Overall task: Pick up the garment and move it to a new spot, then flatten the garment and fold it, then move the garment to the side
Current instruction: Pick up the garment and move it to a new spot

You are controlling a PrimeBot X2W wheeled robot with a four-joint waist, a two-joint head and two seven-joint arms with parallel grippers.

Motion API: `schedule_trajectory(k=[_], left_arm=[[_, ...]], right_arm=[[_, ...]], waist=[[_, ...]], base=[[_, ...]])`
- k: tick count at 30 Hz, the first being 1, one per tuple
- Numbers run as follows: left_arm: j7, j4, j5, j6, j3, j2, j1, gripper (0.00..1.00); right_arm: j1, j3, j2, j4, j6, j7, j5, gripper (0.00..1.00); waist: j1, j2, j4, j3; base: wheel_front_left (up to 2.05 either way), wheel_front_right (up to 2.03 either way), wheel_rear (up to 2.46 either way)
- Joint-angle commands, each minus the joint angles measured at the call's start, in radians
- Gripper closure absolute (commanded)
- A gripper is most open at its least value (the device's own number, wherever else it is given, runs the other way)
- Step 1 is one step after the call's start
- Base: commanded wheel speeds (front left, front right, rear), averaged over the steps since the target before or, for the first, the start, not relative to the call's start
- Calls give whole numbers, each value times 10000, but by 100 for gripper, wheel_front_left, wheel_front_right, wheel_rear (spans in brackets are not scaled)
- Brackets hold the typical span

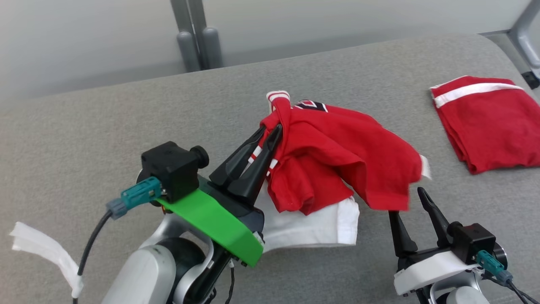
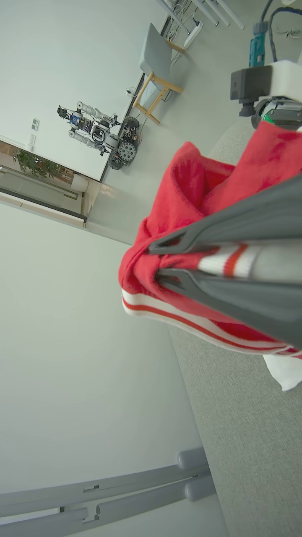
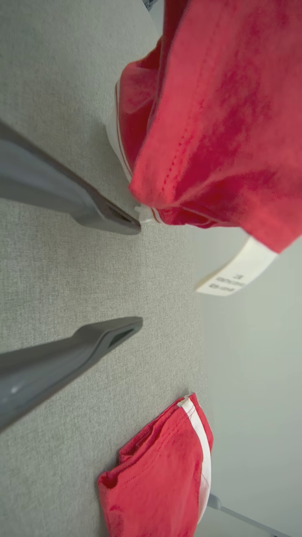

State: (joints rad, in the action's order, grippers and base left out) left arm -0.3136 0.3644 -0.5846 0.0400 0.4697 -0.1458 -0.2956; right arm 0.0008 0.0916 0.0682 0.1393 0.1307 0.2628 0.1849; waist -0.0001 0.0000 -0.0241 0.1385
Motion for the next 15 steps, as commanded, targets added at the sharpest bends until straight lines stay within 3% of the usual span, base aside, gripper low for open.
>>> schedule_trajectory(k=[1, 5, 12, 13, 14, 15], left_arm=[[-53, -182, 2, -104, 36, 9, 156, 100], [37, -1643, 99, -251, 56, -20, 277, 100], [1116, -6028, 64, -96, -416, -95, 64, 100], [1407, -6603, 49, 53, -414, -65, 7, 87], [1644, -7081, 198, 88, -412, -126, -41, 36], [1991, -7625, 375, 95, -412, -219, -86, 0]], right_arm=[[162, 3, -54, -9, 0, 28, 53, 0], [230, -62, -89, 6, 0, 28, 92, 0], [363, -16, -147, 97, 0, 28, 168, 0], [362, -18, -150, 103, 0, 28, 167, 0], [371, -23, -151, 114, 0, 28, 162, 0], [393, -31, -154, 138, 0, 28, 150, 0]], waist=[[1, 0, -968, -485], [1, 0, -1364, -410], [1, 0, -1700, -314], [1, 0, -1709, -319], [1, 0, -1706, -326], [1, 0, -1695, -351]], base=[[0, 0, 0], [0, 0, 0], [0, 0, 0], [0, 0, 0], [0, 0, 0], [0, 0, 0]])
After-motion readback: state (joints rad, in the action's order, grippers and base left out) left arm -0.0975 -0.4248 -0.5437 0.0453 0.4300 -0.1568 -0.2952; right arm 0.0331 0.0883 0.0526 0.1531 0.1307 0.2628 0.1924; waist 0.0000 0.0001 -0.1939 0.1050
